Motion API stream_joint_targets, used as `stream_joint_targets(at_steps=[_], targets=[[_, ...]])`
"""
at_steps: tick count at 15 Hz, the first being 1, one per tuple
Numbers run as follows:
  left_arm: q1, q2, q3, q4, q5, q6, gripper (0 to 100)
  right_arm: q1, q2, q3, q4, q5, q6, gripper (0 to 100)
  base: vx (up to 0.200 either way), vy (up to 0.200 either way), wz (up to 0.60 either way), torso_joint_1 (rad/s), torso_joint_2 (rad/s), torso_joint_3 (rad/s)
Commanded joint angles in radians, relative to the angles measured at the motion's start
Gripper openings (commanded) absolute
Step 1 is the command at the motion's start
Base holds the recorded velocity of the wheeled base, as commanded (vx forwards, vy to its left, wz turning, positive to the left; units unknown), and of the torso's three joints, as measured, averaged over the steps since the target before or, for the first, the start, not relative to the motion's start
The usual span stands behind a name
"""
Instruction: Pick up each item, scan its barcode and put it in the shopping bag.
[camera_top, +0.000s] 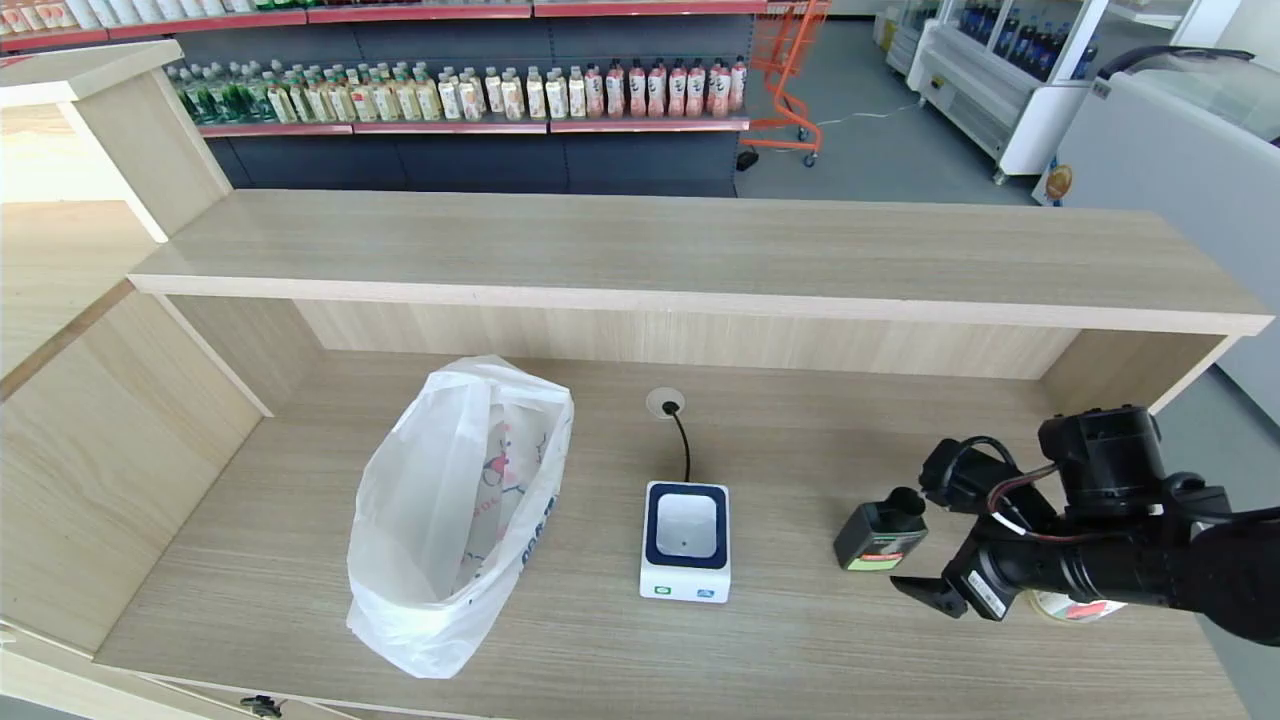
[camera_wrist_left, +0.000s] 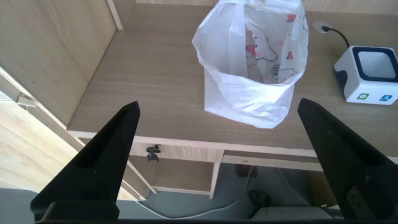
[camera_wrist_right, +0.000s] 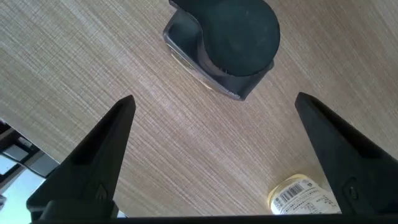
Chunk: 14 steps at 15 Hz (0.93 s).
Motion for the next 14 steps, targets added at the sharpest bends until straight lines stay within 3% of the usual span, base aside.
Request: stream_joint_targets(at_steps=[1,4,10,11,14], targets=[[0.0,0.0,0.0,0.0,0.0,0.0,100,-0.009,0.087,-0.012,-0.057,0.024,-0.007,100,0.0,0.0,0.0,0.0,0.0,0.0],[0.0,0.0,0.0,0.0,0.0,0.0,100,-0.003,0.148,-0.026,-0.145,0.036,0.002,100,0.0,0.0,0.0,0.0,0.0,0.0],[0.0,0.0,0.0,0.0,0.0,0.0,100,0.011,0.188,-0.058,-0.156,0.142,0.009,100,0.0,0.0,0.0,0.0,0.0,0.0],[0.0,0.0,0.0,0.0,0.0,0.0,100,0.017,0.196,-0.069,-0.157,0.156,0.009,0,0.0,0.0,0.0,0.0,0.0,0.0],[0.0,0.0,0.0,0.0,0.0,0.0,100,0.039,0.206,-0.077,-0.159,0.161,0.011,0,0.0,0.0,0.0,0.0,0.0,0.0]])
